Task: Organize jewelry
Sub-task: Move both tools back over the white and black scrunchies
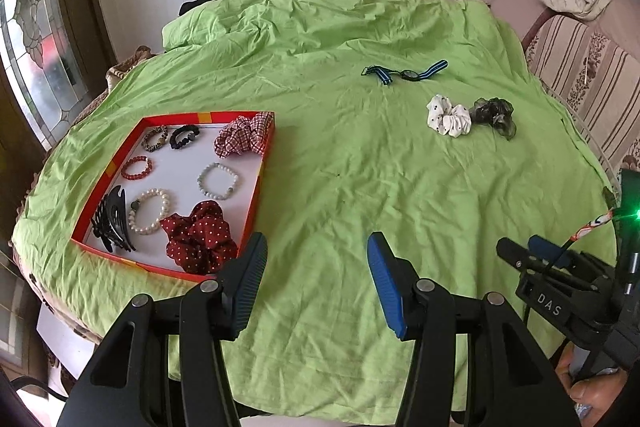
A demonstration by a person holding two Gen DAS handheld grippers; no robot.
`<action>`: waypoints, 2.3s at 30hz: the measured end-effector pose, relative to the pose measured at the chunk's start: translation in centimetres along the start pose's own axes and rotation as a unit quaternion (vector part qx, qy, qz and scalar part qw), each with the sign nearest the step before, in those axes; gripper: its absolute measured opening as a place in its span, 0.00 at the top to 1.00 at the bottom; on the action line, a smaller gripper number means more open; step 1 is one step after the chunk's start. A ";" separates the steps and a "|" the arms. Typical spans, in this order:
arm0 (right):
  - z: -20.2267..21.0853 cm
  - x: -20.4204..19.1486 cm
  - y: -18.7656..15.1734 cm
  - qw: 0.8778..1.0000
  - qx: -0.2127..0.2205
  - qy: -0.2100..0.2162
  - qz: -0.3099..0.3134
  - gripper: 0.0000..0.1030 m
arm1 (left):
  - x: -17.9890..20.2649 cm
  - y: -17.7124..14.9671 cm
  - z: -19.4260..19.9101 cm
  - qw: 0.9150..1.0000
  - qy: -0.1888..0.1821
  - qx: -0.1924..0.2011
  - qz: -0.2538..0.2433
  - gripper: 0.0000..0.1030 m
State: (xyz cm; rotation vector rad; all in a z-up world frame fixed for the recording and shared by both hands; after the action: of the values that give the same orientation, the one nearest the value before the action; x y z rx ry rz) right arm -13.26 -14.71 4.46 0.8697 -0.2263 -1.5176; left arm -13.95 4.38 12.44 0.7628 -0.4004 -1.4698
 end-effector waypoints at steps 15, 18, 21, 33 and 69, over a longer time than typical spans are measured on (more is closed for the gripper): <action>1.1 -0.2 0.3 0.998 0.025 -0.049 0.023 0.43 | -0.8 -0.4 -0.4 1.000 0.002 -0.005 0.010 0.51; 1.2 0.2 0.4 0.998 0.027 -0.055 0.021 0.43 | -0.7 -0.4 -0.4 1.000 0.004 -0.005 0.010 0.51; 1.1 0.5 0.4 0.998 0.026 -0.056 0.016 0.42 | -0.5 -0.5 -0.4 1.000 0.006 -0.004 0.008 0.51; 0.6 1.1 0.1 0.998 0.019 -0.057 0.009 0.42 | 0.3 -0.8 -1.0 1.000 0.007 -0.008 -0.010 0.51; -1.4 6.0 0.7 0.998 0.006 -0.057 -0.035 0.41 | 4.9 0.1 -4.3 0.998 0.006 -0.043 -0.055 0.51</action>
State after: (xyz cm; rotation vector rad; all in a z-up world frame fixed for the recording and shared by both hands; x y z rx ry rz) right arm -11.21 -19.89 1.62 0.8088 -0.2905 -1.6336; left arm -10.56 0.55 8.48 0.7339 -0.2878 -1.5743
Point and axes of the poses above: each gripper's, at about its wrist camera, not at the fingertips, and z roughly against the way its jaws point, x to its right, y to its top, the point moved 1 cm from there along -z, roughly the way its jaws point, and after that the axes turned 13 degrees about y, right-handed, at the moved point
